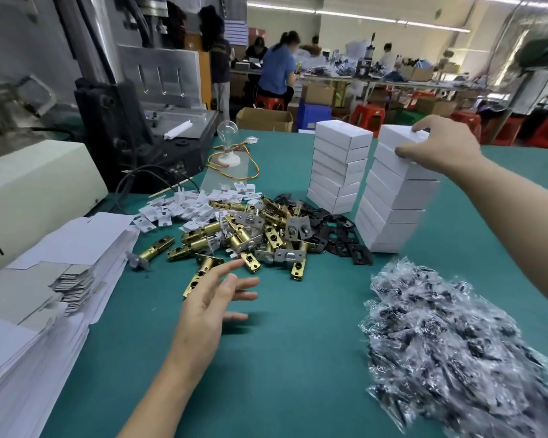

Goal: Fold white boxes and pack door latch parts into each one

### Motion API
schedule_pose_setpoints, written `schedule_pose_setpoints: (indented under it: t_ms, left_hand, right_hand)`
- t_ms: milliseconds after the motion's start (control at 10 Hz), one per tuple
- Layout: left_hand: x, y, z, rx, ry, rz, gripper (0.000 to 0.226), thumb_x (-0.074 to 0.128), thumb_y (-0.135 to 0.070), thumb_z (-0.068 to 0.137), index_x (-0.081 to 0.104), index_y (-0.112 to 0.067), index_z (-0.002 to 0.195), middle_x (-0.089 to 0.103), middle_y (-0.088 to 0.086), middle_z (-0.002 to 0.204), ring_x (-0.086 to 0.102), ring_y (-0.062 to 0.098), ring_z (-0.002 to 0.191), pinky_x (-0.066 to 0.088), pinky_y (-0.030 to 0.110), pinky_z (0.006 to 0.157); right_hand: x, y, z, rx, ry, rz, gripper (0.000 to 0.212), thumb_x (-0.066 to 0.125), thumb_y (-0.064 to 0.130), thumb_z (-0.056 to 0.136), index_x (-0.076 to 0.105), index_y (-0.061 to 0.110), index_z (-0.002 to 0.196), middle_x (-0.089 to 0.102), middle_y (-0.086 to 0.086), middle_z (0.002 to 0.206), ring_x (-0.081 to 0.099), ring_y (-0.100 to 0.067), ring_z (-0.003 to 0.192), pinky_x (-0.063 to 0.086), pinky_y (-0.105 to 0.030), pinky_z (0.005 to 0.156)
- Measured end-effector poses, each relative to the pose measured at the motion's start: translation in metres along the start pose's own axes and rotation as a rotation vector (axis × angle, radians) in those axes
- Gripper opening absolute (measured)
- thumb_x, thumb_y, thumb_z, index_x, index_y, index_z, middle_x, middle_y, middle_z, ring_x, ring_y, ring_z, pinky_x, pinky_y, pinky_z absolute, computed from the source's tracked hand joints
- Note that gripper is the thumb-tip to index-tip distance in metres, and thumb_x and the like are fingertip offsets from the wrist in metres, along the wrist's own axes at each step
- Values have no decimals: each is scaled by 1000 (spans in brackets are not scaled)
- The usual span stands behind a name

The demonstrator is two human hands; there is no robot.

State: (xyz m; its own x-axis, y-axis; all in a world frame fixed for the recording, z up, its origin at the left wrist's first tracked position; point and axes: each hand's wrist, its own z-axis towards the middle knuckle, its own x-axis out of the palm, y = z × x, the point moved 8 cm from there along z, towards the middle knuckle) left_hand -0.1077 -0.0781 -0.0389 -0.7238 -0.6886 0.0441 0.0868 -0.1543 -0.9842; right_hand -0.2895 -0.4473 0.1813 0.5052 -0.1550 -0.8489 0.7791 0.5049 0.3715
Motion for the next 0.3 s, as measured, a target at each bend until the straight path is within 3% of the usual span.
schedule_pose_setpoints:
  t_ms: [200,300]
  left_hand:
    - [1,0,0,-14,7,15,46,49,-44,95,65,-23,133,80,0,114,76,18,103,65,36,76]
    - [1,-3,0,-7,-1,14,46,50,-44,95,65,-23,133,80,0,113,76,18,103,66,37,76]
  right_hand:
    - [6,-3,-1,11,60,4,67,79,45,84,54,14,139,58,-17,140,53,-40,127,48,-48,97]
    - [-6,8,-11,-29,-23,-51,72,72,57,87,50,16,142,53,-19,141,49,-39,131,42,-57,107]
